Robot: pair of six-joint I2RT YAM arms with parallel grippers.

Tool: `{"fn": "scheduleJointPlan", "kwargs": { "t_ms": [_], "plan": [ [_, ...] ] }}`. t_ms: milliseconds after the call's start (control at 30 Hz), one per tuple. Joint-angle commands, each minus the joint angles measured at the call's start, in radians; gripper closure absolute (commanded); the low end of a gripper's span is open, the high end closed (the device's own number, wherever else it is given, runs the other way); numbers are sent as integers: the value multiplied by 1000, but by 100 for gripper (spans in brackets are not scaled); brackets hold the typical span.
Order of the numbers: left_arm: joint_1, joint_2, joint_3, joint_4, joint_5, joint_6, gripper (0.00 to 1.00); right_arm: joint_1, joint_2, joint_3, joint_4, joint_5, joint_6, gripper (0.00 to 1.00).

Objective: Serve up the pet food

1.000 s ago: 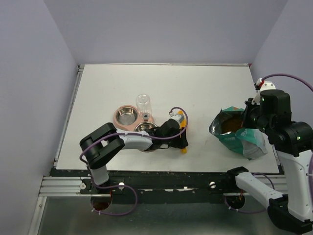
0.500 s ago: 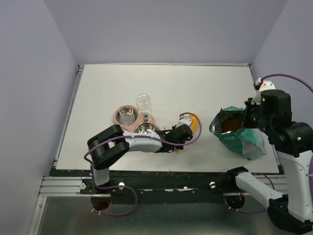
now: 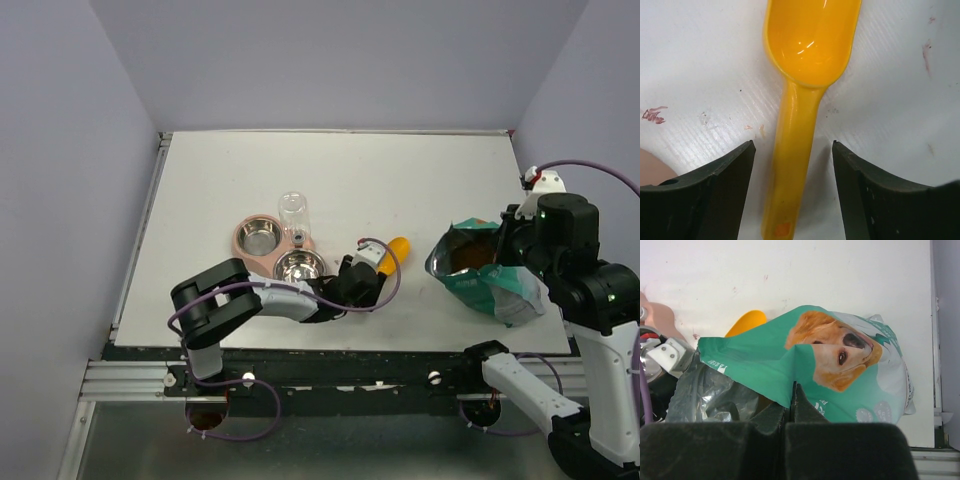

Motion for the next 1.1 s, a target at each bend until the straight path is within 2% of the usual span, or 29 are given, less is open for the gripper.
{"fn": "scheduleJointPlan", "kwargs": {
  "t_ms": [0,133,400,467,633,700,867,967,1067],
  "plan": [
    [-1,7,-134,288,33,9,32,8,-47,-8,137,-51,-8,100],
    [-13,58,-208,467,-37,3,39,8,-77,-48,175,-54,-11,100],
    [-79,156,-303,757,-209,71,34,8,-115,-113,258,-82,3,100],
    [-92,197,-339,866,-223,62,35,6,-118,-123,263,-74,-5,100],
    [-147,274,-381,1019,-286,78,41,8,-132,-156,269,-50,-28,100],
    [-167,296,-386,1047,-324,98,44,8,-136,-162,276,-27,-34,100],
    [-170,339,-353,1052,-342,158,44,8,-121,-145,281,-33,-45,100],
    [-171,352,-347,1012,-379,140,44,8,-109,-136,284,-43,-39,100],
    [-171,392,-350,1037,-399,135,49,8,-107,-137,292,-37,-40,100]
  ]
}}
